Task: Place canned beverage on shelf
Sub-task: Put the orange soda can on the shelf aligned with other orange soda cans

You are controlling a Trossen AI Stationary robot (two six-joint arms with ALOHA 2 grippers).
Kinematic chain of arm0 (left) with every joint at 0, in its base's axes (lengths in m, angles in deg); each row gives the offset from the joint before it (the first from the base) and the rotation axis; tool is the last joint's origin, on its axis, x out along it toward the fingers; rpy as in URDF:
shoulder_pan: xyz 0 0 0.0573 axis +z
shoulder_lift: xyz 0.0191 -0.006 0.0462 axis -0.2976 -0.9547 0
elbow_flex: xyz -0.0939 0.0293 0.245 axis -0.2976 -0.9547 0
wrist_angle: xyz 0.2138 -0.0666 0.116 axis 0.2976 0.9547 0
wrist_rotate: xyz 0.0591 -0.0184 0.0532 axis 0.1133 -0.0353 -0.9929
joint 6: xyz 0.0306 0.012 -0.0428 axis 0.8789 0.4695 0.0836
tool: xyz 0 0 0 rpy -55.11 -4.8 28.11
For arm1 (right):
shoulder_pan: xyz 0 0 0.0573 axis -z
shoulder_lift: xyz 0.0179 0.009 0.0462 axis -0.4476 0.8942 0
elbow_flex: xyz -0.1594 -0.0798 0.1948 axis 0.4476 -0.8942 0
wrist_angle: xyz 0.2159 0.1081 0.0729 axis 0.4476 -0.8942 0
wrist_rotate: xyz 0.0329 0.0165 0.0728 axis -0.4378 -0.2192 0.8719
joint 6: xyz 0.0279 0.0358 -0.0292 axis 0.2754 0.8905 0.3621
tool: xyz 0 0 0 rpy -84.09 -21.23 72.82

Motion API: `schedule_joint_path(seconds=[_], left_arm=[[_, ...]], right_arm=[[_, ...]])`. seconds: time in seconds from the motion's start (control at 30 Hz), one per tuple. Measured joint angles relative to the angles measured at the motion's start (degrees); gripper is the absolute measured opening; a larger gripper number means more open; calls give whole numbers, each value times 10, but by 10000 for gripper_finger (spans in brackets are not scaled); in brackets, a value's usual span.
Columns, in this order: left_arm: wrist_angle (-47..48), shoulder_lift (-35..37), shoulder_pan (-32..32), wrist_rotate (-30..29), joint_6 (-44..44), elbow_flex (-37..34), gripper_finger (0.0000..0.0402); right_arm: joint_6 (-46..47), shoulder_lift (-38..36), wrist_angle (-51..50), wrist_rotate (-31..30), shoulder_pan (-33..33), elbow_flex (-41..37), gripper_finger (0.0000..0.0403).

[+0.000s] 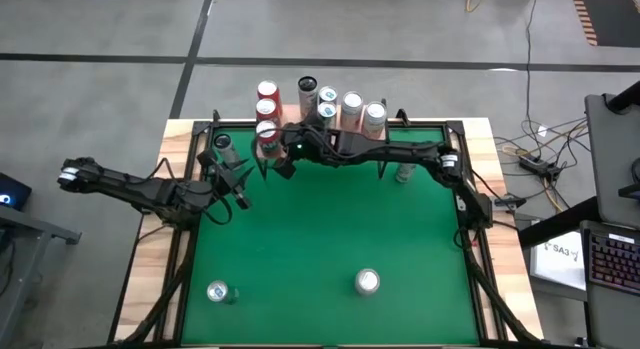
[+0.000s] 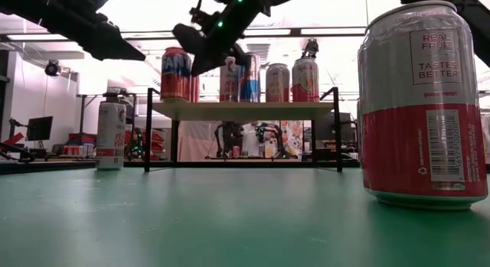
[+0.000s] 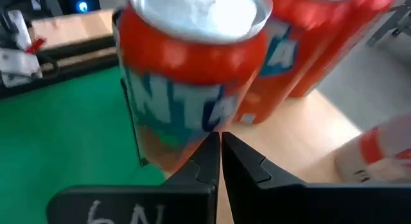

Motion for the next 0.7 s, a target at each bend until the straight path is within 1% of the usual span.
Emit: schedule_joint_path(seconds=[0.3, 0.43, 0.7], left_arm=[[-5, -1, 0, 0, 1, 0, 91], [-5, -1, 0, 0, 1, 0, 91], [-5, -1, 0, 0, 1, 0, 91]], right_arm=[[-6, 5, 11, 1, 0, 2, 9], [-6, 4, 25, 25, -2, 2, 9], [-13, 4, 21, 24, -4, 7, 9]])
